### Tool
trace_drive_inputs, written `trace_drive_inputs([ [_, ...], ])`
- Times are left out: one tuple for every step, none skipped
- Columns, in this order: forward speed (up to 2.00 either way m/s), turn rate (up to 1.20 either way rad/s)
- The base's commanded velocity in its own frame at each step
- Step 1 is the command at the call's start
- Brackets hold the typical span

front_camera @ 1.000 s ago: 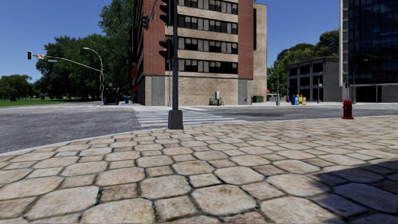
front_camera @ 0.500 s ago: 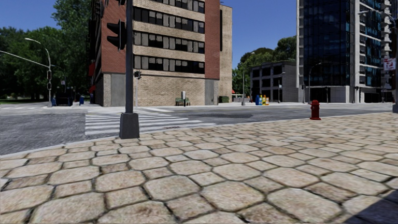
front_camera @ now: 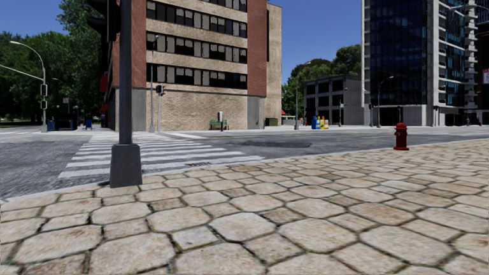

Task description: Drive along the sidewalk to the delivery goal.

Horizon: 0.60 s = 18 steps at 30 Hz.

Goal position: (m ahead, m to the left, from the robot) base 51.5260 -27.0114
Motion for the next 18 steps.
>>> trace_drive_inputs([
  [2.00,0.00],
  [2.00,0.00],
  [2.00,0.00],
  [2.00,0.00],
  [2.00,0.00],
  [2.00,0.00],
  [2.00,0.00],
  [2.00,0.00],
  [2.00,0.00],
  [2.00,0.00],
  [2.00,0.09],
  [2.00,0.09],
  [2.00,0.18],
  [2.00,0.22],
  [2.00,0.22],
  [2.00,0.24],
  [2.00,0.24],
  [2.00,0.25],
])
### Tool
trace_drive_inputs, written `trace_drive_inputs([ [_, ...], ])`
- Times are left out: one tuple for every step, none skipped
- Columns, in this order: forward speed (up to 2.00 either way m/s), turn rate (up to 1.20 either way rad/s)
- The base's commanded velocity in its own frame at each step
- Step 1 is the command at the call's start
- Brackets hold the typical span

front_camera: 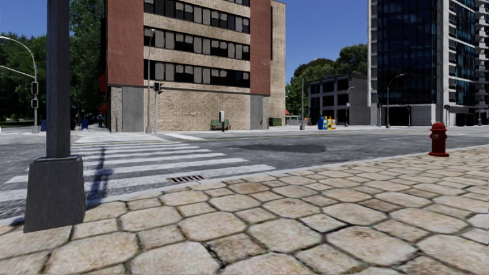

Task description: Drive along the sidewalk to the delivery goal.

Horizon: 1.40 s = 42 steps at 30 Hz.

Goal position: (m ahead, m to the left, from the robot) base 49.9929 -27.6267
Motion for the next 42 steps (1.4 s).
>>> trace_drive_inputs([
  [2.00,0.25],
  [2.00,0.25],
  [2.00,0.25],
  [2.00,0.25],
  [2.00,0.25],
  [2.00,0.25],
  [2.00,0.25],
  [2.00,0.25],
  [2.00,0.25],
  [2.00,0.26],
  [2.00,0.37],
  [2.00,0.42],
  [2.00,0.42],
  [2.00,0.43],
  [2.00,0.44],
  [2.00,0.44],
  [2.00,0.44],
  [2.00,0.45],
  [2.00,0.47],
  [2.00,0.47],
  [2.00,0.48],
  [2.00,0.49],
  [2.00,0.50],
  [2.00,0.50],
  [2.00,0.51],
  [2.00,0.51],
  [2.00,0.51],
  [2.00,0.51],
  [2.00,0.51],
  [2.00,0.51],
  [2.00,0.51],
  [2.00,0.51],
  [2.00,0.51],
  [2.00,0.51],
  [2.00,0.51],
  [2.00,0.51],
  [2.00,0.51],
  [2.00,0.51],
  [2.00,0.51],
  [2.00,0.51],
  [2.00,0.51],
  [2.00,0.51],
])
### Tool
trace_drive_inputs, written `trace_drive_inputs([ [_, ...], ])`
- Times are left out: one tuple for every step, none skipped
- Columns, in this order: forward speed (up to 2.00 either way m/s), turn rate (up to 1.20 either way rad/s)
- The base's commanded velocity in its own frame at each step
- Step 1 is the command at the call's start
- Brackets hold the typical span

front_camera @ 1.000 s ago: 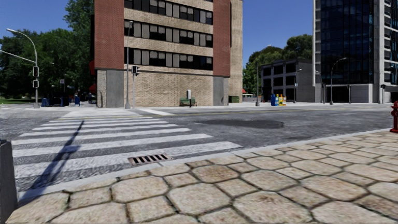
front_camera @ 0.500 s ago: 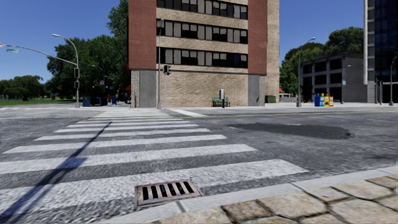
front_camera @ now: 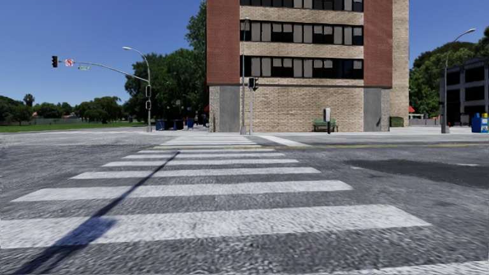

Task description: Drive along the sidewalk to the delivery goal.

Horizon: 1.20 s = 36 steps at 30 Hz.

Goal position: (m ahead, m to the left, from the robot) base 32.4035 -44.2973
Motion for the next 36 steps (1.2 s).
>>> trace_drive_inputs([
  [2.00,0.51],
  [2.00,0.51],
  [2.00,0.49],
  [2.00,0.46],
  [2.00,0.46],
  [2.00,0.45],
  [2.00,0.45],
  [2.00,0.45],
  [2.00,0.45],
  [2.00,0.44],
  [2.00,0.40],
  [2.00,0.40],
  [2.00,0.27],
  [2.00,0.00],
  [2.00,0.00],
  [2.00,0.00],
  [2.00,0.00],
  [2.00,0.00],
  [2.00,0.00],
  [2.00,0.00],
  [2.00,0.00],
  [2.00,0.00],
  [2.00,0.00],
  [2.00,0.00],
  [2.00,0.00],
  [2.00,0.00],
  [2.00,0.00],
  [2.00,0.00],
  [2.00,0.00],
  [2.00,0.00],
  [2.00,0.00],
  [2.00,0.00],
  [2.00,0.00],
  [2.00,0.00],
  [2.00,0.00],
  [2.00,0.00],
])
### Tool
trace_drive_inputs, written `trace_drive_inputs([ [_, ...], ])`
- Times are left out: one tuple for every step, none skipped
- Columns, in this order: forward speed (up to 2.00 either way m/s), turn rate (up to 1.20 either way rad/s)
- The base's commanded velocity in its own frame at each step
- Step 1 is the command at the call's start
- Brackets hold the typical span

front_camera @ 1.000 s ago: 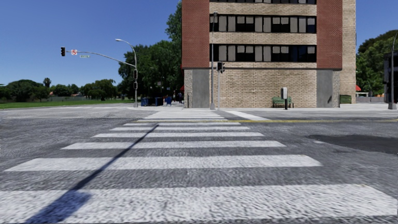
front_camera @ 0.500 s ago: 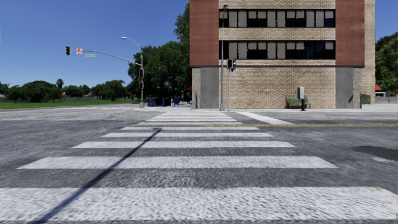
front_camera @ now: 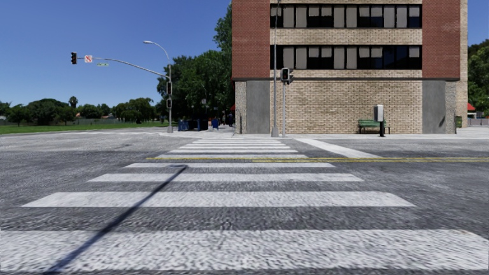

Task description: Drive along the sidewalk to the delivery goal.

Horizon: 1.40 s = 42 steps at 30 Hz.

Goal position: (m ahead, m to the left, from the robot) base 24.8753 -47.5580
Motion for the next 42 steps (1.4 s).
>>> trace_drive_inputs([
  [2.00,0.00],
  [2.00,0.00],
  [2.00,0.00],
  [2.00,0.00],
  [2.00,0.00],
  [2.00,0.00],
  [2.00,0.00],
  [2.00,0.00],
  [2.00,0.00],
  [2.00,0.00],
  [2.00,0.00],
  [2.00,0.00],
  [2.00,0.00],
  [2.00,0.00],
  [2.00,0.00],
  [2.00,0.01],
  [2.00,0.01],
  [2.00,0.19],
  [2.00,0.33],
  [2.00,0.33],
  [2.00,0.43],
  [2.00,0.46],
  [2.00,0.46],
  [2.00,0.47],
  [2.00,0.47],
  [2.00,0.43],
  [2.00,0.43],
  [2.00,0.31],
  [2.00,0.25],
  [2.00,0.25],
  [2.00,0.15],
  [2.00,0.00],
  [2.00,0.00],
  [2.00,0.00],
  [2.00,0.00],
  [2.00,0.00],
  [2.00,0.00],
  [2.00,0.00],
  [2.00,0.00],
  [2.00,0.00],
  [2.00,0.00],
  [2.00,0.00],
])
